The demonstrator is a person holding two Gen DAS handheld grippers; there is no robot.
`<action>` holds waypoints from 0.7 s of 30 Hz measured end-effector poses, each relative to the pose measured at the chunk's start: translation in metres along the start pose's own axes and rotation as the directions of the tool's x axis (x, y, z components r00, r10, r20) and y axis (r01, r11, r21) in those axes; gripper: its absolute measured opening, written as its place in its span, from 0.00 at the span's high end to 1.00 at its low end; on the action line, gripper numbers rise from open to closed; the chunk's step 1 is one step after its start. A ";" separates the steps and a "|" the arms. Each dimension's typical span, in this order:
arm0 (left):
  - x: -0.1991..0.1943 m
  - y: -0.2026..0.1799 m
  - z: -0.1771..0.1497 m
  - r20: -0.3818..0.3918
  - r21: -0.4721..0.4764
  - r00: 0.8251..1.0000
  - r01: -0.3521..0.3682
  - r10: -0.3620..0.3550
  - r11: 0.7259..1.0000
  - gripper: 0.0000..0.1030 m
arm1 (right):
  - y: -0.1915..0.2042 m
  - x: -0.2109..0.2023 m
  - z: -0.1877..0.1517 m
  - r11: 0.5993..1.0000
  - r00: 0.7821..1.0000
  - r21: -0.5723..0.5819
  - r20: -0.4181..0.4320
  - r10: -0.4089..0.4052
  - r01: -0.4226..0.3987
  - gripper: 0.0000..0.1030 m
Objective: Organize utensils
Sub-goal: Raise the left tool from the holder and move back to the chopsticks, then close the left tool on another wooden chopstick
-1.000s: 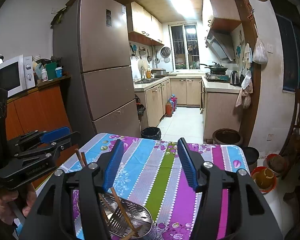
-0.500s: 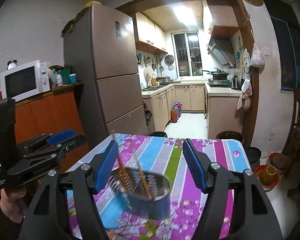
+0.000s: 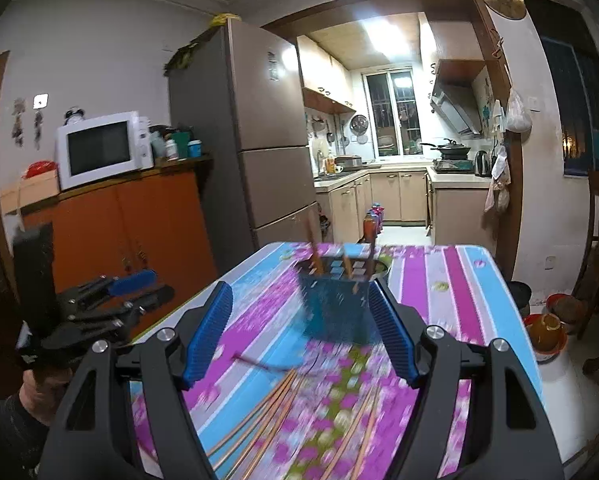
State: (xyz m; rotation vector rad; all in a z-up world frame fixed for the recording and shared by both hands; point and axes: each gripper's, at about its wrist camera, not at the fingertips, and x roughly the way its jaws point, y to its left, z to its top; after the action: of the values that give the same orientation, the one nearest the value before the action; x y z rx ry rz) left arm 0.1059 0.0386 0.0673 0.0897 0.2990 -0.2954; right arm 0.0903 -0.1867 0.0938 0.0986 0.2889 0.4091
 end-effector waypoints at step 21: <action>-0.015 -0.037 -0.186 -0.209 -0.007 0.959 0.193 -0.190 0.981 0.55 | 0.069 -0.003 -0.195 1.000 0.967 0.020 -0.256 0.020 -0.015 0.75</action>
State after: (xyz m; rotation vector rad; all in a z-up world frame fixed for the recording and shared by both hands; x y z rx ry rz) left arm 0.0297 0.0318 -0.1072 0.1060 0.5164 -0.4819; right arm 0.0039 -0.1172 -0.0814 0.0656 0.5471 0.4371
